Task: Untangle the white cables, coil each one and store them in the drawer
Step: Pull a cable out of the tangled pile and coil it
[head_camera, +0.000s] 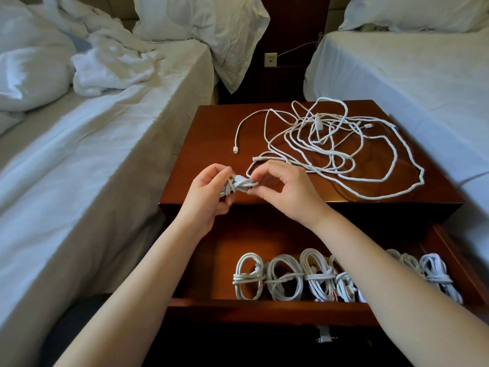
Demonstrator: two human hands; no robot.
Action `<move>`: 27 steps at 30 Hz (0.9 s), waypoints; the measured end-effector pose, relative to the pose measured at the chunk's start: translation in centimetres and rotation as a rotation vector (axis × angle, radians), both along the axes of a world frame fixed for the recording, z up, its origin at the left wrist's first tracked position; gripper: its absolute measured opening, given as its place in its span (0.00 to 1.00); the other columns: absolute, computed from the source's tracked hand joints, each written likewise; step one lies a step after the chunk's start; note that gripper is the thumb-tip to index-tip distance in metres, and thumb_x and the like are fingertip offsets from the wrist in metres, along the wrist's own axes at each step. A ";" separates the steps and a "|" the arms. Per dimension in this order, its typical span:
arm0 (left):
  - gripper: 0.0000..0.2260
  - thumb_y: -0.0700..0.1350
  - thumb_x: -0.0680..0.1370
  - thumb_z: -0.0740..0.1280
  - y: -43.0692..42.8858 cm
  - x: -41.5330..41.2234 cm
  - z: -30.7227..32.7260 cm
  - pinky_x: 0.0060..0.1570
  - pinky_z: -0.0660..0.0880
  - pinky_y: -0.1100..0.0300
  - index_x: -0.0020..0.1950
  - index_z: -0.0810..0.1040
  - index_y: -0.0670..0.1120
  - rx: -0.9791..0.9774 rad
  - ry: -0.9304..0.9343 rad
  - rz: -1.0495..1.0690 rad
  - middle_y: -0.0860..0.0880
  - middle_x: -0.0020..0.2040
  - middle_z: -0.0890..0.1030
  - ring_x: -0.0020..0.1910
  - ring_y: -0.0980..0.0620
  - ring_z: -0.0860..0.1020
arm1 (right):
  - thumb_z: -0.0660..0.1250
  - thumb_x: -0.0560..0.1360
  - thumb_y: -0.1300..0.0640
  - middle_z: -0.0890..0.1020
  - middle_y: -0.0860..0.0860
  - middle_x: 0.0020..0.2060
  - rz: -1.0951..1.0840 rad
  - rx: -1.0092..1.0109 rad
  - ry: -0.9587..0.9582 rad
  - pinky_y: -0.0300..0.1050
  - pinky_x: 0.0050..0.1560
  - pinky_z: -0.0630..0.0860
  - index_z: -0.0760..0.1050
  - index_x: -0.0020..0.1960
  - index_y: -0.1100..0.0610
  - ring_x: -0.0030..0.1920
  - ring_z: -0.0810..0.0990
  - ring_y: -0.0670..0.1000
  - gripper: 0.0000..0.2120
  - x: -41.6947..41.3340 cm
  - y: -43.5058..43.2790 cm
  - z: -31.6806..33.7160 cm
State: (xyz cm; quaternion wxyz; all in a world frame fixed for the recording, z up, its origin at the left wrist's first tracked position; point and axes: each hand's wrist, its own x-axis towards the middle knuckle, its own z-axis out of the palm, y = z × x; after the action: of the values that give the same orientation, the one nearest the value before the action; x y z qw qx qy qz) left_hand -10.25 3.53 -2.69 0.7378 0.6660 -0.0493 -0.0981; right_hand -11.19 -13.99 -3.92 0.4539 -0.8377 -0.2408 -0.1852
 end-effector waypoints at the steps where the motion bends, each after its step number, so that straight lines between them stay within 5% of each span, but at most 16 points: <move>1: 0.09 0.43 0.82 0.58 0.0 0.0 0.0 0.20 0.58 0.66 0.45 0.74 0.42 0.006 -0.012 0.001 0.49 0.28 0.75 0.21 0.57 0.66 | 0.74 0.72 0.61 0.82 0.48 0.42 0.012 0.021 0.044 0.36 0.46 0.77 0.80 0.47 0.58 0.44 0.80 0.46 0.05 0.0 0.0 0.1; 5: 0.10 0.42 0.83 0.57 0.1 0.0 0.1 0.20 0.57 0.66 0.47 0.74 0.40 0.000 -0.043 -0.034 0.50 0.26 0.74 0.20 0.57 0.65 | 0.72 0.74 0.61 0.81 0.47 0.42 0.069 0.061 0.156 0.33 0.47 0.75 0.80 0.47 0.56 0.44 0.79 0.44 0.03 0.0 -0.1 0.5; 16: 0.18 0.40 0.82 0.57 1.0 0.3 0.0 0.21 0.59 0.67 0.35 0.79 0.48 -0.025 -0.039 -0.269 0.49 0.26 0.73 0.21 0.57 0.64 | 0.71 0.70 0.57 0.81 0.47 0.38 0.329 0.351 0.571 0.38 0.47 0.76 0.79 0.43 0.55 0.40 0.78 0.45 0.03 -0.3 -1.2 0.8; 21: 0.11 0.43 0.73 0.63 1.0 0.4 0.0 0.20 0.60 0.67 0.31 0.78 0.48 0.004 -0.028 -0.295 0.48 0.29 0.76 0.21 0.57 0.66 | 0.70 0.71 0.60 0.82 0.49 0.40 0.401 0.303 0.626 0.40 0.48 0.77 0.78 0.45 0.58 0.41 0.80 0.49 0.04 -0.2 -1.4 1.0; 27: 0.05 0.44 0.72 0.67 1.3 0.7 0.0 0.22 0.63 0.67 0.43 0.73 0.44 0.161 0.047 -0.292 0.49 0.31 0.75 0.24 0.57 0.67 | 0.69 0.75 0.66 0.81 0.53 0.41 0.331 0.225 0.610 0.42 0.50 0.77 0.75 0.49 0.58 0.43 0.82 0.51 0.07 0.0 -1.4 0.6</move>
State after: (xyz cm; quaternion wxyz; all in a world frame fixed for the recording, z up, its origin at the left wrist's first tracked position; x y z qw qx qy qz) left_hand -9.53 4.85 -2.71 0.6608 0.7064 -0.1203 -0.2234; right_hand -11.20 -15.37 -3.35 0.6181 -0.7488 -0.2045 0.1238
